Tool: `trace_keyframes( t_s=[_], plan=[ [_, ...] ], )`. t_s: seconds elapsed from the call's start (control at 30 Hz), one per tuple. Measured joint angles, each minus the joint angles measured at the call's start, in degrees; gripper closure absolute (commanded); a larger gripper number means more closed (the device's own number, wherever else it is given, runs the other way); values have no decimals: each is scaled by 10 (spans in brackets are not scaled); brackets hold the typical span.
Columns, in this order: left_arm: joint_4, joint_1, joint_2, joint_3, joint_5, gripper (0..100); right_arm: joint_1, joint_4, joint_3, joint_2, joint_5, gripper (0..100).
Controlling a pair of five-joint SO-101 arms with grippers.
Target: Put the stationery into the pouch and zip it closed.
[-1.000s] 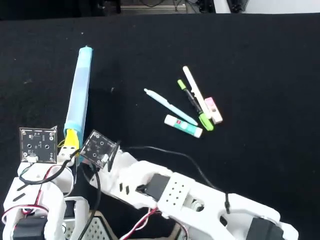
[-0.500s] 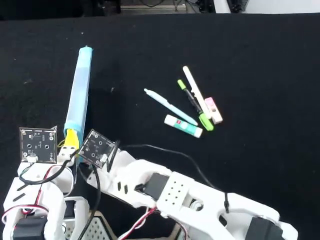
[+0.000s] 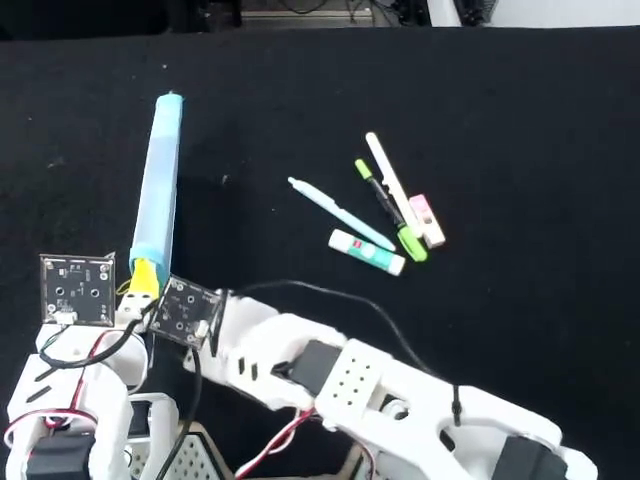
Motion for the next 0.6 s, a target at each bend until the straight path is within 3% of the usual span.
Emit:
trace_keyframes(
  t_s=[0.23,0.6],
  plan=[
    [0,0,0,0,0,891,68,142,-51,-47,17,988],
    [47,0,0,0,1,870,138,160,-53,-111,18,988]
  ],
)
